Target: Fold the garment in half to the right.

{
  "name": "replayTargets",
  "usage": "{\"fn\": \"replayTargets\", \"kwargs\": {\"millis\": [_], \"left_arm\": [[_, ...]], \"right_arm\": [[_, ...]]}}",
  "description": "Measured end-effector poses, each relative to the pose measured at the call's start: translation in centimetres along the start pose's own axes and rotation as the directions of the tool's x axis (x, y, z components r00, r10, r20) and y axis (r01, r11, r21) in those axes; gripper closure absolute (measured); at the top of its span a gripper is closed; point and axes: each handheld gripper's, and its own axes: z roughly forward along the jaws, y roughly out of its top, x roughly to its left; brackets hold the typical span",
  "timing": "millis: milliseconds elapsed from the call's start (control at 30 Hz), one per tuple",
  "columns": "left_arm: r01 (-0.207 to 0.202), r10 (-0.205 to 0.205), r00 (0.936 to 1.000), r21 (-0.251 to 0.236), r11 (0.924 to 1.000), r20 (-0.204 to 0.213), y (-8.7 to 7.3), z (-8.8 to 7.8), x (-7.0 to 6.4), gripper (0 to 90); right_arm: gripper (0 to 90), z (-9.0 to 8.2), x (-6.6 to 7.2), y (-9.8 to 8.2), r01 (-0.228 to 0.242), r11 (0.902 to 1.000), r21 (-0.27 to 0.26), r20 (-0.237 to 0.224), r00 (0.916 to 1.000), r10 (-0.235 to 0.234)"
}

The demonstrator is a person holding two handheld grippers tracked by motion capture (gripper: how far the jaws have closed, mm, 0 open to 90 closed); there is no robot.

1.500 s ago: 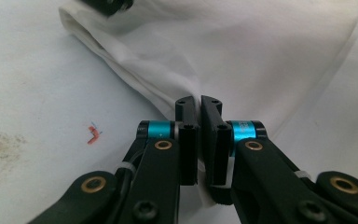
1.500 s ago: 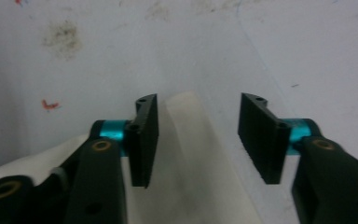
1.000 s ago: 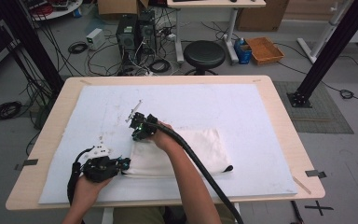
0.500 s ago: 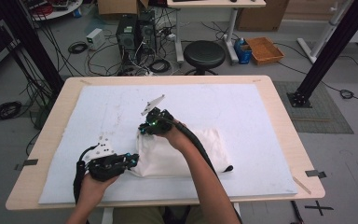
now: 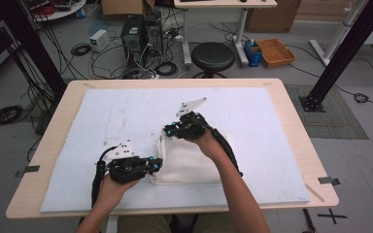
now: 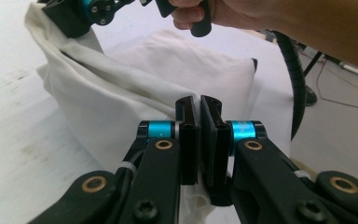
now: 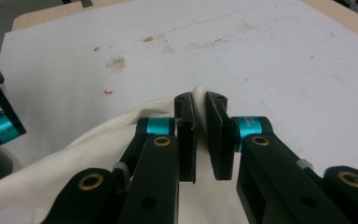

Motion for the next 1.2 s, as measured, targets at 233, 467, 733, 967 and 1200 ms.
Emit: {"fn": "replayTargets", "kwargs": {"millis": [233,467,733,967,1200], "left_arm": [[-0.003,0.003,0.9988,-0.005,1.0,0.049,1.6,3.2,-0.7,85.7],[-0.001,0.001,0.9964,-0.001,1.0,0.084,3.6,6.5,-1.4,85.7],[0.007,-0.011,0.9948,0.036,0.9993,0.102,5.4,11.5,-2.6,85.8],[0.038,-0.045,0.993,0.066,0.9971,0.109,5.0,15.0,-2.8,85.7],[0.045,-0.05,0.9914,0.045,0.998,0.12,4.8,16.9,-3.2,85.2]], "right_arm": [[83.3,-3.0,-1.3,-2.0,-0.046,0.9974,-0.054,0.029,0.9984,0.048],[83.3,-5.7,-2.8,-3.9,-0.087,0.9921,-0.091,0.068,0.9933,0.094],[83.3,-7.8,-4.3,-6.0,-0.129,0.9867,-0.099,0.127,0.9818,0.141],[83.2,-9.1,-5.3,-8.1,-0.162,0.9844,-0.069,0.197,0.9651,0.173],[82.6,-9.6,-5.6,-9.8,-0.183,0.9821,-0.044,0.24,0.9523,0.188]]}}
